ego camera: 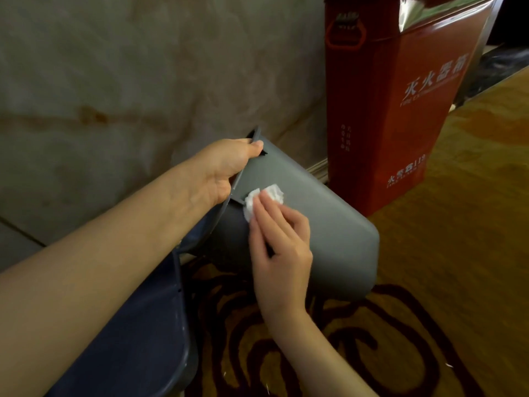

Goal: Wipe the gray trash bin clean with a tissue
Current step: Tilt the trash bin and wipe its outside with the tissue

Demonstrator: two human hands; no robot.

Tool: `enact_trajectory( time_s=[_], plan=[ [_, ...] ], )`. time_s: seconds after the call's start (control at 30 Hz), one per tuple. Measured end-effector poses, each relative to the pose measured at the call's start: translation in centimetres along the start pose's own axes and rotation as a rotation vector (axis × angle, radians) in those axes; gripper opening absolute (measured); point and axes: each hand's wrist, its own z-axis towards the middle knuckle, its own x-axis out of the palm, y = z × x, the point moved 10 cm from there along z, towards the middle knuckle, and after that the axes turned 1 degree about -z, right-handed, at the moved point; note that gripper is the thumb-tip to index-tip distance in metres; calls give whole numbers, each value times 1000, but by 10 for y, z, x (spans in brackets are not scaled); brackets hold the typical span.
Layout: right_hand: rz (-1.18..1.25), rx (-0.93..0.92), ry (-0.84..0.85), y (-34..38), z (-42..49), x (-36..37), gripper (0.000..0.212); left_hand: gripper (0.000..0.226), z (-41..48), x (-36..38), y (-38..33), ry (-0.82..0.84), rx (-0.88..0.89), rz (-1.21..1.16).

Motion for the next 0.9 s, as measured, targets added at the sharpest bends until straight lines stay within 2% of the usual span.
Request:
enact_trajectory(
  time_s=[0.1, 0.23, 0.4, 0.53, 0.73, 0.83, 0.9],
  plan=[
    [-42, -70, -50, -15, -25, -11, 31, 28, 0, 0, 1, 1, -10, -4],
    [-120, -46, -120, -67, -55, -46, 30, 25, 2, -6, 1, -28, -52, -29],
    [-215, 229, -222, -131, -59, -88, 33, 31, 4, -5, 0, -9, -54, -15],
    [-192, 380, -283, -128, -57, -90, 37, 33, 7, -2, 0, -4, -38, -26],
    [-36, -29, -52, -20, 0, -16, 33, 31, 7, 2, 0, -15, -13, 5],
    [-23, -27, 16, -23, 29, -5, 31, 22, 9, 3, 0, 1, -27, -3],
    [-83, 97, -8, -59, 33, -20, 31, 15, 11, 1, 1, 2, -55, -5]
  ],
)
